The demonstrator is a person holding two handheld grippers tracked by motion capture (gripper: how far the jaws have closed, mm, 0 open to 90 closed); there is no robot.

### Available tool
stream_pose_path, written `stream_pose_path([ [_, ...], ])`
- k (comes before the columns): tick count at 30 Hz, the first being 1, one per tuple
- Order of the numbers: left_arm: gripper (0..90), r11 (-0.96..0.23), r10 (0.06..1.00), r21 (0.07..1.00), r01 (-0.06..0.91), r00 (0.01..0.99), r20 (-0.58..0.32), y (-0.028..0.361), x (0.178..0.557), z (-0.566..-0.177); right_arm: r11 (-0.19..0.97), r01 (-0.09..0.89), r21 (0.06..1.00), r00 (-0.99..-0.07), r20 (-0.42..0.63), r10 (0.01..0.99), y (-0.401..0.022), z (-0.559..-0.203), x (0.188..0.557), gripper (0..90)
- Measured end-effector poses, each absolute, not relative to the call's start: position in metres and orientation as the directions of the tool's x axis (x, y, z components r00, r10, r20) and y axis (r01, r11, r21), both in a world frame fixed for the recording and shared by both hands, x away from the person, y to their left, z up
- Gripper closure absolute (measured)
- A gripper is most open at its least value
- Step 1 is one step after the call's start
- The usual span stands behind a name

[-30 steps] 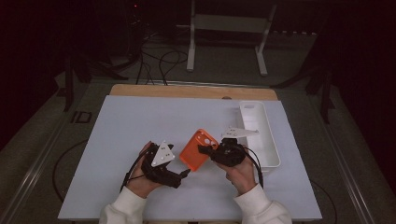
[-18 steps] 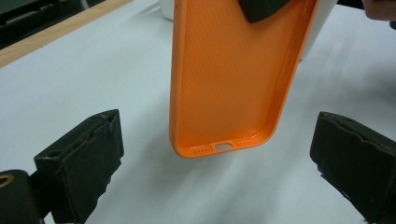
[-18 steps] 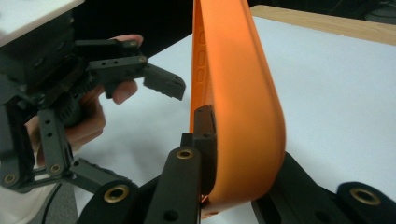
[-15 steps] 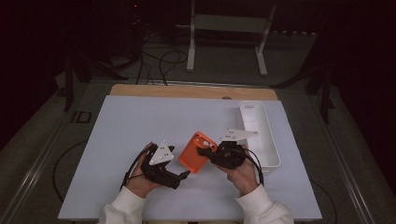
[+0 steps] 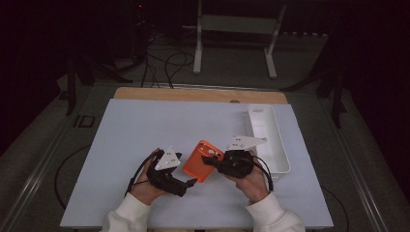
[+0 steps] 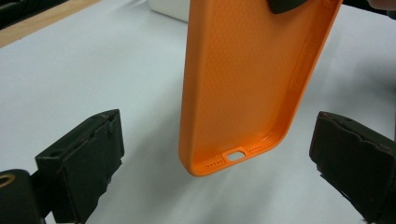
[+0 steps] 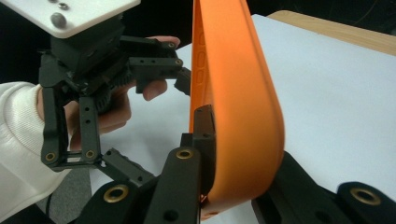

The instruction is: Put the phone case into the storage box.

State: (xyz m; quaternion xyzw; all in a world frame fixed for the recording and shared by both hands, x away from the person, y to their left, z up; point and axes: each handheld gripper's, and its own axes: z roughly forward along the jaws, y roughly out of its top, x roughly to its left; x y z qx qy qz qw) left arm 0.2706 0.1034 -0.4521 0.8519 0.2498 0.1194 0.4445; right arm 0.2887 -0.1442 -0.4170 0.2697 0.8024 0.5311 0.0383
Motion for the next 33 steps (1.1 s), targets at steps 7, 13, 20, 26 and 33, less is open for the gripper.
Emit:
stream_pose_path([
  [7,5.4,-0.486,0.522,0.814,0.319,0.853,-0.022,0.1031,0.2707,-0.4530,0.300,0.373,0.878,-0.867,0.216,0.448,-0.1425,-0.4164,0.2867,83.8],
  [13,10.8,-0.482,0.505,0.819,0.311,0.863,-0.031,0.1036,0.2702,-0.4536,0.313,0.345,0.885,-0.887,0.199,0.416,-0.1409,-0.4152,0.2837,83.8],
  [20,17.6,-0.483,0.489,0.820,0.307,0.871,-0.037,0.1025,0.2693,-0.4545,0.318,0.327,0.890,-0.900,0.191,0.392,-0.1389,-0.4148,0.2829,83.7],
  [26,29.5,-0.494,0.439,0.820,0.291,0.897,-0.053,0.1011,0.2679,-0.4556,0.324,0.316,0.892,-0.910,0.188,0.371,-0.1379,-0.4152,0.2815,83.6],
  [33,44.1,-0.496,0.396,0.818,0.292,0.914,-0.086,0.1015,0.2688,-0.4570,0.338,0.298,0.893,-0.924,0.180,0.339,-0.1356,-0.4156,0.2795,83.7],
])
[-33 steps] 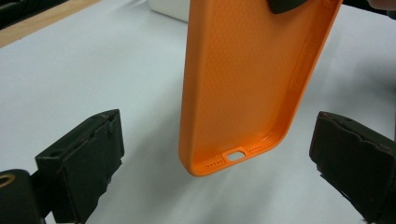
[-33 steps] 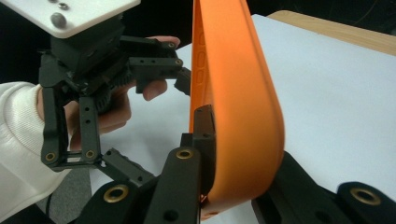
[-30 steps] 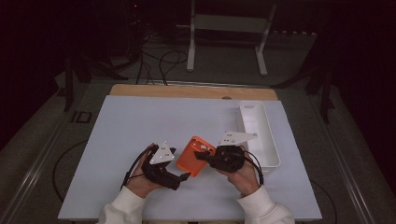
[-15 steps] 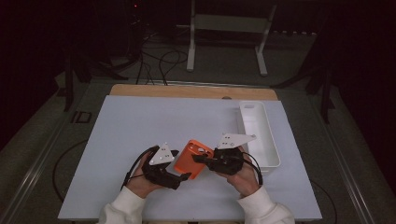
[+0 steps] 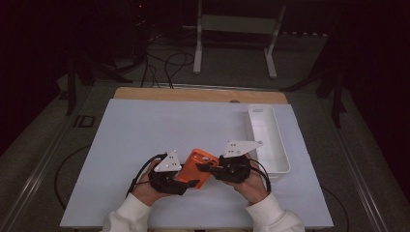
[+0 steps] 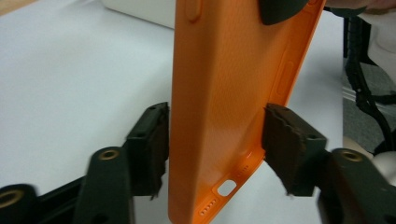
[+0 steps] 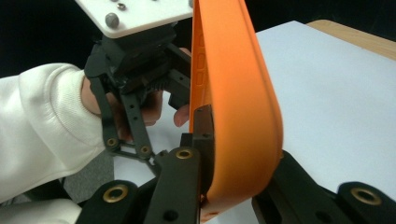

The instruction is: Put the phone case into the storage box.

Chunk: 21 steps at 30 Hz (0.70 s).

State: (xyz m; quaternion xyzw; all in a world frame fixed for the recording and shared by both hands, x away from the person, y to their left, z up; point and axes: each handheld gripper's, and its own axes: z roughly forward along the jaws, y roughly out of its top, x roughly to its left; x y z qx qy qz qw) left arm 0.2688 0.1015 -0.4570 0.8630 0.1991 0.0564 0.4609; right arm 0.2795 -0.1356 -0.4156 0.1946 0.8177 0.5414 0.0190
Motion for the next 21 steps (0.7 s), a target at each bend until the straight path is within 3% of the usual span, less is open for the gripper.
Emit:
stream_pose_path([
  [13,68.4,-0.518,0.347,0.802,0.298,0.930,-0.121,0.1019,0.2715,-0.4596,0.350,0.290,0.891,-0.931,0.178,0.318,-0.1385,-0.4197,0.2838,82.4],
  [21,81.5,-0.504,0.336,0.804,0.315,0.929,-0.154,0.1029,0.2731,-0.4617,0.355,0.290,0.889,-0.927,0.168,0.337,-0.1399,-0.4232,0.2865,72.6],
])
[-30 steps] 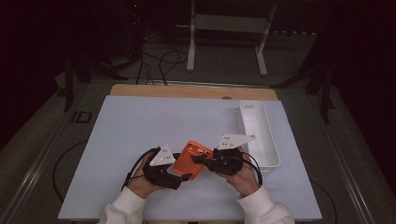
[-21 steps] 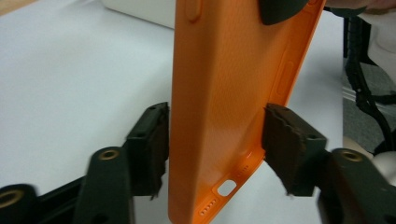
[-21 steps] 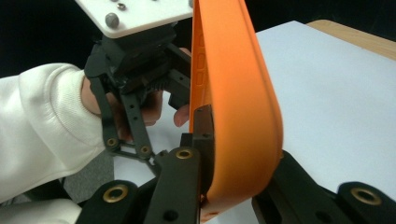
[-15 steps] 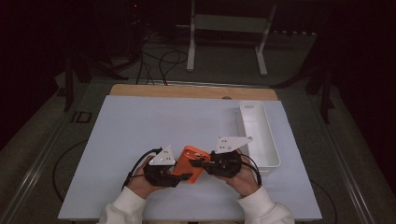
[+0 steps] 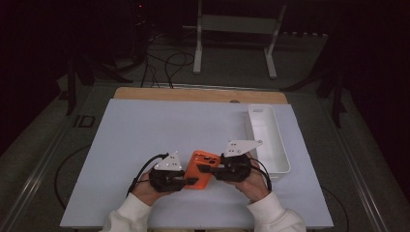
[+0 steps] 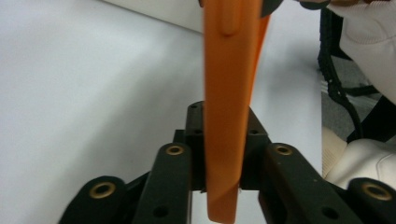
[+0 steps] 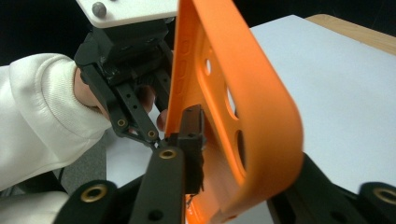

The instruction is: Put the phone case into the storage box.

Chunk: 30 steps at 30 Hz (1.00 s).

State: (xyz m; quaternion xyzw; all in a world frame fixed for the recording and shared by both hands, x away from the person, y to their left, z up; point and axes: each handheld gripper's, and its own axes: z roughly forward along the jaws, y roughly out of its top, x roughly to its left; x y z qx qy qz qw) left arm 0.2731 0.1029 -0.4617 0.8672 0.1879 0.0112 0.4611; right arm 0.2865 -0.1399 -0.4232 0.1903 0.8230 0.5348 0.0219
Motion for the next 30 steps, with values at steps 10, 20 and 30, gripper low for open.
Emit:
stream_pose_path([
  [10,85.3,-0.469,0.355,0.825,0.314,0.923,-0.149,0.1046,0.2721,-0.4593,0.314,0.331,0.890,-0.907,0.207,0.368,-0.1397,-0.4246,0.2893,58.8],
  [20,85.4,-0.457,0.392,0.833,0.312,0.911,-0.126,0.1070,0.2725,-0.4578,0.318,0.369,0.874,-0.868,0.202,0.453,-0.1374,-0.4253,0.2896,34.0],
  [30,85.3,-0.448,0.411,0.837,0.314,0.904,-0.119,0.1082,0.2724,-0.4566,0.349,0.353,0.868,-0.843,0.133,0.522,-0.1307,-0.4246,0.2855,12.1],
])
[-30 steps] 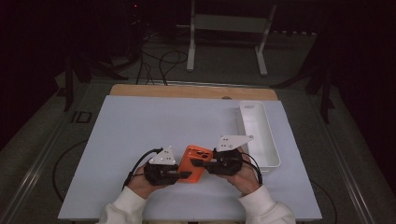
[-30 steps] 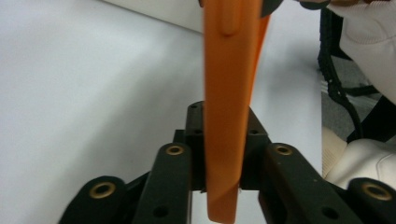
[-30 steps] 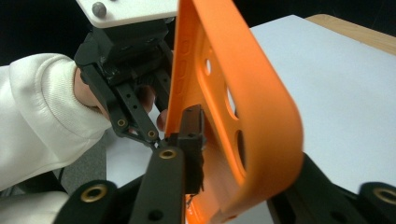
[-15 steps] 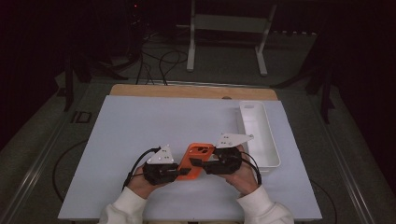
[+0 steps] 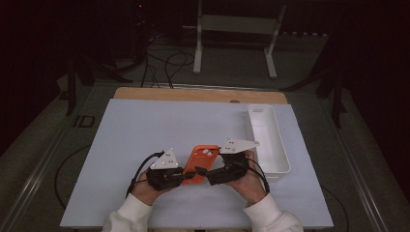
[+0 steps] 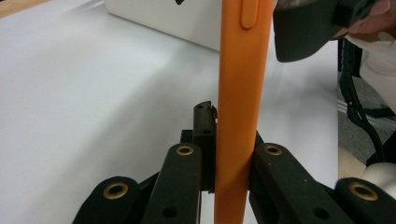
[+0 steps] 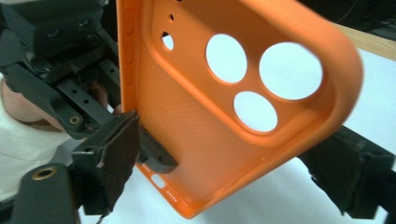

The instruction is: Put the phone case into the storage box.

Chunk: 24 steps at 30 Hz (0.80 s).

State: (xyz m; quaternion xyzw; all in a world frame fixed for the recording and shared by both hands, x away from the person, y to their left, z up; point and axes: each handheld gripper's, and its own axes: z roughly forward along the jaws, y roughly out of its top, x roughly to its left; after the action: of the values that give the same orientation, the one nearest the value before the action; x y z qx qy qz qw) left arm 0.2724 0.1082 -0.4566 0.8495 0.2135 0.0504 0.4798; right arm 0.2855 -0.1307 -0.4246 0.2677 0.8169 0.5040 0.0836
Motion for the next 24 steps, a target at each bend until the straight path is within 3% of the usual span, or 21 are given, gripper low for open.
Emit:
stream_pose_path([
  [24,85.3,-0.414,0.474,0.850,0.326,0.874,-0.104,0.1117,0.2724,-0.4545,0.290,0.362,0.886,-0.813,0.148,0.564,-0.1366,-0.4230,0.2856,8.7],
])
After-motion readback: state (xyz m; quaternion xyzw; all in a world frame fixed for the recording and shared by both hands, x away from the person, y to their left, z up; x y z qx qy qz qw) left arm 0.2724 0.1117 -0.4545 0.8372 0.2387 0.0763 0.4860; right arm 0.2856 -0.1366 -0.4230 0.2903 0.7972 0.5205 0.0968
